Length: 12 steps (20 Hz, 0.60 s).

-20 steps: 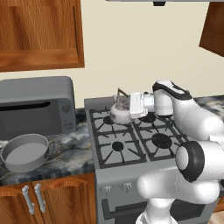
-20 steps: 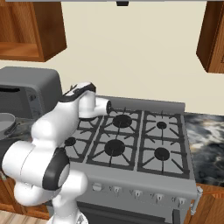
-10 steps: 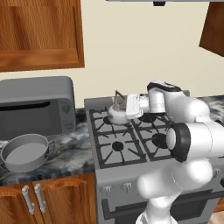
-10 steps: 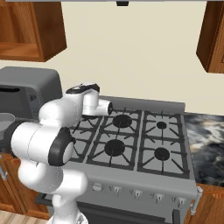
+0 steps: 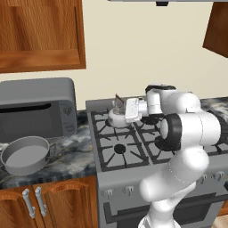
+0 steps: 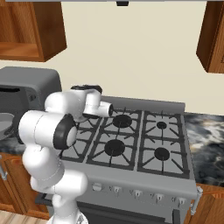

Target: Pick the kettle from the cabinet and place it on a stove burner. Then pick the pot from the counter and place it on another stove burner. Finally, turn both burners on.

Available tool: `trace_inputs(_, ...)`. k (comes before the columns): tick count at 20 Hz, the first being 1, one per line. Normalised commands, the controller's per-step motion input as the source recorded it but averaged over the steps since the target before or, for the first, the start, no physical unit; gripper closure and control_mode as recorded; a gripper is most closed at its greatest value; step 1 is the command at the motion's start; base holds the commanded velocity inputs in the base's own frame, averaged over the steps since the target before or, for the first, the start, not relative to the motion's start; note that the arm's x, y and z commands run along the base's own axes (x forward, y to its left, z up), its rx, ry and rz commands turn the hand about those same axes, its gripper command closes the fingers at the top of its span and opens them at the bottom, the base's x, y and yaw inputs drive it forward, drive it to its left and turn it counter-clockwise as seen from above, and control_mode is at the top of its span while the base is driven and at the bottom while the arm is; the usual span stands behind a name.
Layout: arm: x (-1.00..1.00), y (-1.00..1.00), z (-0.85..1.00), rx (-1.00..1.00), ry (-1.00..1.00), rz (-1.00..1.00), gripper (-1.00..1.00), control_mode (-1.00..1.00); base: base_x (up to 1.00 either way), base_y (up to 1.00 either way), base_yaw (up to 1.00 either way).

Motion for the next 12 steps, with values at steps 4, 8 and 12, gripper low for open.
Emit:
trace_inputs(4,0.29,0.06,-0.20,0.00,0.00,0.00,1.00,-1.00,0.00,0.00,0.00)
trace_inputs(8,0.32,0.09,-0.17,0.00,0.00,0.00,1.00,-1.00,0.00,0.00,0.00)
trace_inputs(12,0.30,0.07,-0.16,0.00,0.00,0.00,1.00,-1.00,0.00,0.00,0.00)
